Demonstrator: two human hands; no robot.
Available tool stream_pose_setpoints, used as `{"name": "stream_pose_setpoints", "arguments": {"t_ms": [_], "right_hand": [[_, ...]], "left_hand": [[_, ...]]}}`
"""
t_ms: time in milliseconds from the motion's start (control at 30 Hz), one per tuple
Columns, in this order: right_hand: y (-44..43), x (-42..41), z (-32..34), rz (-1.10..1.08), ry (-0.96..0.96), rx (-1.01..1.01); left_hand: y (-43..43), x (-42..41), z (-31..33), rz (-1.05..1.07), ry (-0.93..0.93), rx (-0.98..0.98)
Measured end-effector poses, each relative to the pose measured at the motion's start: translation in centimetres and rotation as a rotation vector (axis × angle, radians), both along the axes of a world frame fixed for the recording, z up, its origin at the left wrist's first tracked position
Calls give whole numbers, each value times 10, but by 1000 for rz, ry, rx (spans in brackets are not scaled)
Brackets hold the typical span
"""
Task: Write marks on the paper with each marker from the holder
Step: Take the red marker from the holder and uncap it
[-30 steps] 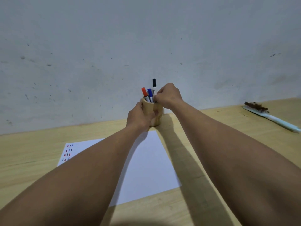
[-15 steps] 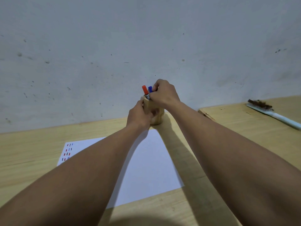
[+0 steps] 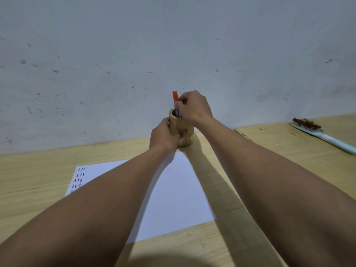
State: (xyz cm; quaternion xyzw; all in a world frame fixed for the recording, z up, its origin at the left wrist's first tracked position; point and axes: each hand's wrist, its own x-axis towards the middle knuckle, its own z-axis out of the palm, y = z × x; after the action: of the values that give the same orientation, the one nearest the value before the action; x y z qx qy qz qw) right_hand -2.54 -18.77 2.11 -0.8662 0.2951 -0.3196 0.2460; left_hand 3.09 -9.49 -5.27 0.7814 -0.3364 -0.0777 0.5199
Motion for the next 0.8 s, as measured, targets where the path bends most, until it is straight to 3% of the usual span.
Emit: {"name": "stream_pose_setpoints", "arguments": {"t_ms": [233,500,633,800], "right_hand": [[12,-16,34,-14,-153,-12],[54,-43,59,94,-123,57],[86,-53,59,180,-42,114],[129,-63,58,331,-12,163]], "left_hand": [[17,-13,14,51,8,47],[72,-17,54,96,-26,22],[108,-19,76,160,-7,-71],[157,-20,105,174,174,-278]]}}
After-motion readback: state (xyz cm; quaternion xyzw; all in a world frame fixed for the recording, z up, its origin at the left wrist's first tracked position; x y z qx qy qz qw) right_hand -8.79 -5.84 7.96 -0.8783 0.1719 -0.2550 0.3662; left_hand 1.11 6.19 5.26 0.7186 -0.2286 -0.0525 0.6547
